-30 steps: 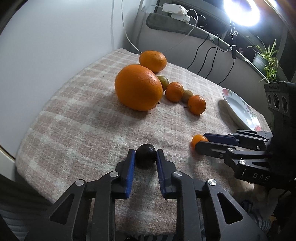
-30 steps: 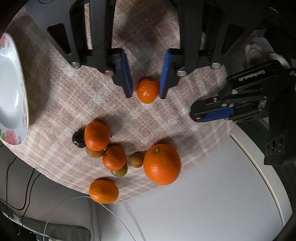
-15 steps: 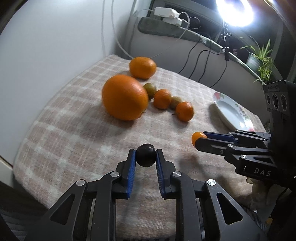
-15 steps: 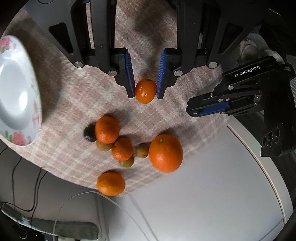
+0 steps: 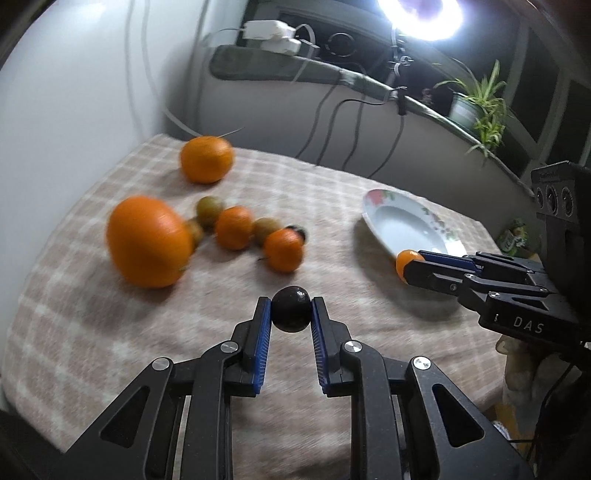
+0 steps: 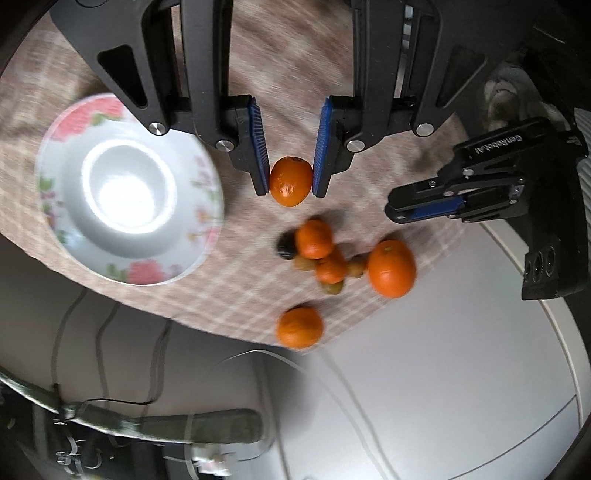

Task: Organize fruits
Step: 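Carry both fruits to the white plate and open both grippers to release them, then move both open grippers back toward the fruit cluster, then close the right gripper around the large orange, then carry the large orange to the plate and open the right gripper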

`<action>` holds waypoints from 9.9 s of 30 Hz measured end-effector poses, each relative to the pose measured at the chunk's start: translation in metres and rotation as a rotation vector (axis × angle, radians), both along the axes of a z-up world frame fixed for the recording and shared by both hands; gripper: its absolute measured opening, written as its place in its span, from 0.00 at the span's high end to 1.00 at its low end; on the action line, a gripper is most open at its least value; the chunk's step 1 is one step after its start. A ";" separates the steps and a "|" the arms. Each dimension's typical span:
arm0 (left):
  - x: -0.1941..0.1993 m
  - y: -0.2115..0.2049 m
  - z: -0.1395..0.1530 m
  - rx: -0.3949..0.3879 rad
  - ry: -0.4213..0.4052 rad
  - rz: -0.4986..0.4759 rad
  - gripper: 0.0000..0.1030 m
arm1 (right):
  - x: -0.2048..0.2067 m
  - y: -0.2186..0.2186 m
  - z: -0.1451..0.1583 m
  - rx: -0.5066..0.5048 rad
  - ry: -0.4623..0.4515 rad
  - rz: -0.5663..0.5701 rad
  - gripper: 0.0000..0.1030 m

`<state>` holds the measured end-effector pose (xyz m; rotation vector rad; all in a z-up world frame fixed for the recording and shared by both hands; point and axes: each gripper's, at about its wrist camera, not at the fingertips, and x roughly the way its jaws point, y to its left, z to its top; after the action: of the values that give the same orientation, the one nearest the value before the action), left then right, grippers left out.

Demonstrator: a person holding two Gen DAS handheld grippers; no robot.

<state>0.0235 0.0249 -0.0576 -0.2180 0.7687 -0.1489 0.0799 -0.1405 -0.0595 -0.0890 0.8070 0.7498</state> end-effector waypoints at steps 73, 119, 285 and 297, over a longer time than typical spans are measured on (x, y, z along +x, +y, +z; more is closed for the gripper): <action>0.057 -0.093 0.015 0.051 -0.056 -0.169 0.27 | 0.019 -0.089 0.000 -0.143 -0.100 -0.263 0.17; 0.012 0.075 0.004 0.062 -0.022 0.240 0.22 | 0.039 0.043 0.036 -0.034 -0.062 0.025 0.12; 0.056 -0.103 0.017 -0.071 -0.003 -0.211 0.39 | 0.039 -0.065 0.035 0.077 -0.033 -0.107 0.25; 0.051 -0.096 0.019 -0.065 -0.016 -0.192 0.39 | 0.037 -0.080 0.042 0.105 -0.049 -0.143 0.25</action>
<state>0.0744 -0.0712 -0.0388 -0.2039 0.7691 -0.3570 0.1172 -0.2203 -0.0171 0.0444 0.7180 0.6506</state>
